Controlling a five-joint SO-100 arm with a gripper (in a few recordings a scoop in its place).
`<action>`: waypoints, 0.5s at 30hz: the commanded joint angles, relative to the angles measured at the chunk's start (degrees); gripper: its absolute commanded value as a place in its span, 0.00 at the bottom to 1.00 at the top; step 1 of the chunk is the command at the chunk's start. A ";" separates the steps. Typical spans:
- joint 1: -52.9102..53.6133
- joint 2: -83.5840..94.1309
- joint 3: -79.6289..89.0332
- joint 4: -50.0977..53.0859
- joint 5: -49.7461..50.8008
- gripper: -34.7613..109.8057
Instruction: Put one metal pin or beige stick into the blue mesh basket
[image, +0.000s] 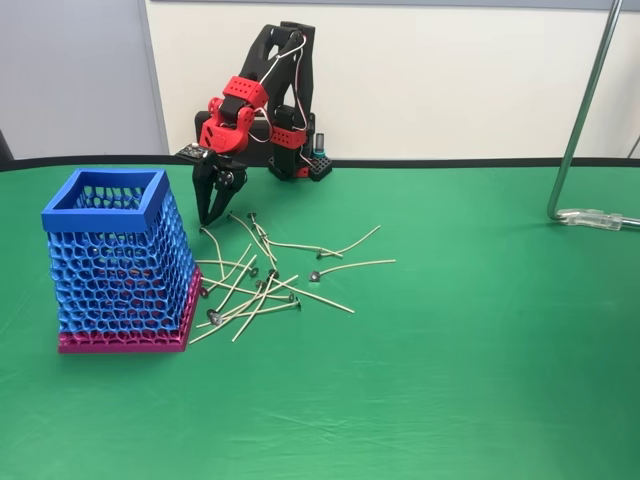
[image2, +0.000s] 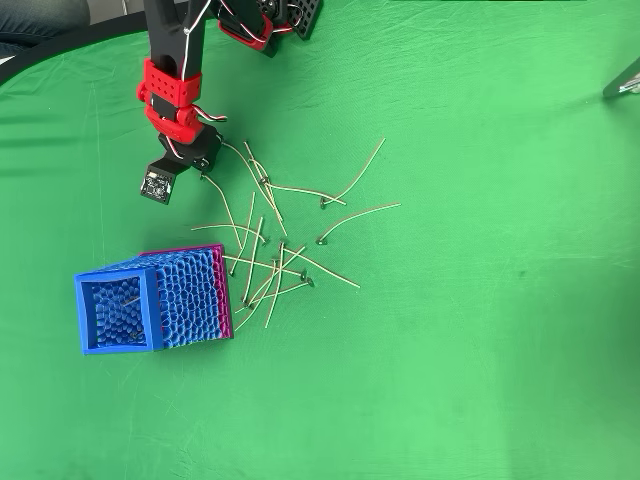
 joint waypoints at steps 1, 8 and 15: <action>0.00 0.09 -2.20 -0.44 -0.53 0.28; -0.79 1.05 -1.23 0.44 -0.70 0.30; -3.43 2.55 -1.23 3.96 2.99 0.32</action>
